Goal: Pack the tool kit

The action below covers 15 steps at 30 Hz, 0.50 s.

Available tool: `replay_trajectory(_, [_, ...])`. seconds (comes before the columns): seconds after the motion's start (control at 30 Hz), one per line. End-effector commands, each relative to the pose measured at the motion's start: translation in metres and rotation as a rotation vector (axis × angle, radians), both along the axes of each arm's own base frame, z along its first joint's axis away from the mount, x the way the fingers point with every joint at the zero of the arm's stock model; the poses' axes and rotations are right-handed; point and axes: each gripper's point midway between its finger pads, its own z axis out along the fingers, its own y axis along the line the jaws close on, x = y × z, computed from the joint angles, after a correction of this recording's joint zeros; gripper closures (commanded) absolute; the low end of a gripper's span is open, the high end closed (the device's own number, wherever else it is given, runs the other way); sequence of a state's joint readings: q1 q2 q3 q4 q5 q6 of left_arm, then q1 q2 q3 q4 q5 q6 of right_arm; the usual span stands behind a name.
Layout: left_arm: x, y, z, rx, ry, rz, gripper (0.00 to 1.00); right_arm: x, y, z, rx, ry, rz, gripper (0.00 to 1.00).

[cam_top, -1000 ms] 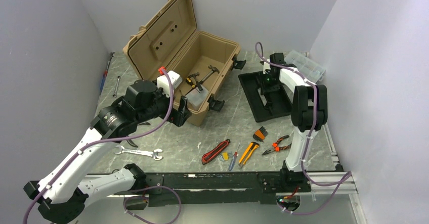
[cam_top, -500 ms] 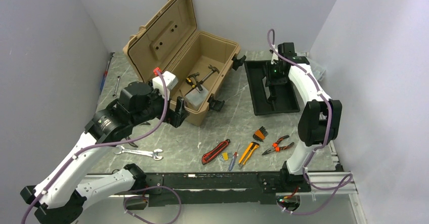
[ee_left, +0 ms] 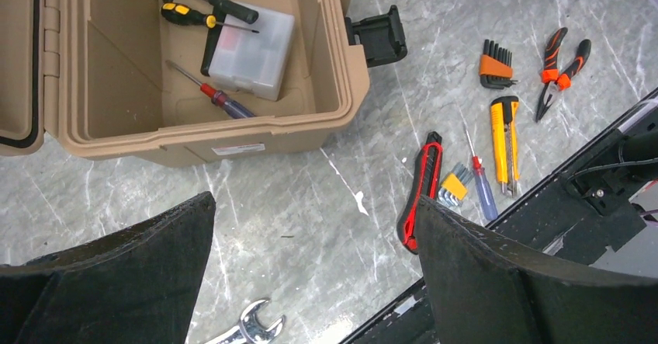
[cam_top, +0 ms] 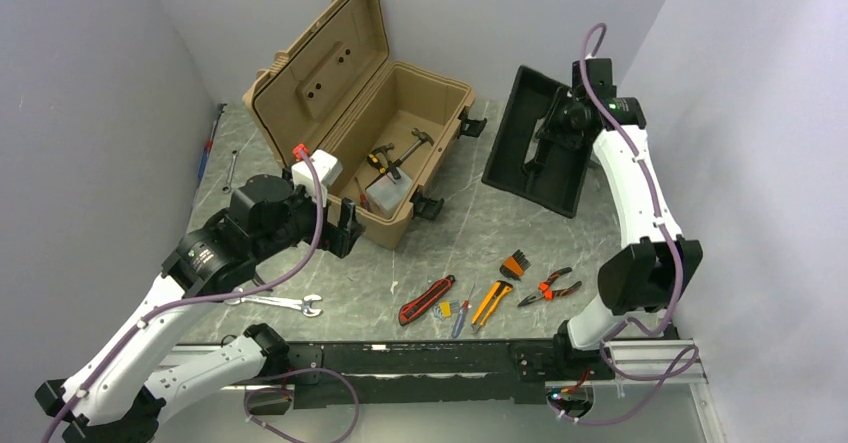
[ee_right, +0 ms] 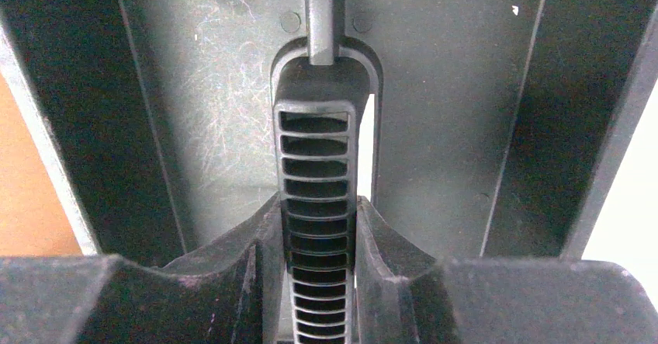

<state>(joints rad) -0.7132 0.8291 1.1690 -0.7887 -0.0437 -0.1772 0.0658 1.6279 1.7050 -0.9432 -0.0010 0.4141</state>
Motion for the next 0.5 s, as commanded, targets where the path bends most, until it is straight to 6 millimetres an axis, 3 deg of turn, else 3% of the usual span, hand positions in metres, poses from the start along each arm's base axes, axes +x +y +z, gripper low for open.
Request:
replay_trajectory(0.0, [0.007,0.003,0.006,-0.006,-0.044,0.03,0.01,0.012,0.031,0.081,0.23,-0.221,-0.154,1.0])
replay_trajectory(0.13, [0.005,0.008,0.008,-0.016,-0.056,0.046,0.01,0.026,0.071,0.105,0.402,-0.26,-0.18,1.0])
replay_trajectory(0.27, [0.001,0.015,0.008,-0.02,-0.058,0.068,0.01,0.037,0.138,0.126,0.625,-0.276,-0.099,1.0])
replay_trajectory(0.47, [-0.004,0.029,0.012,-0.031,-0.077,0.115,0.01,0.051,0.206,0.134,0.665,-0.234,-0.095,1.0])
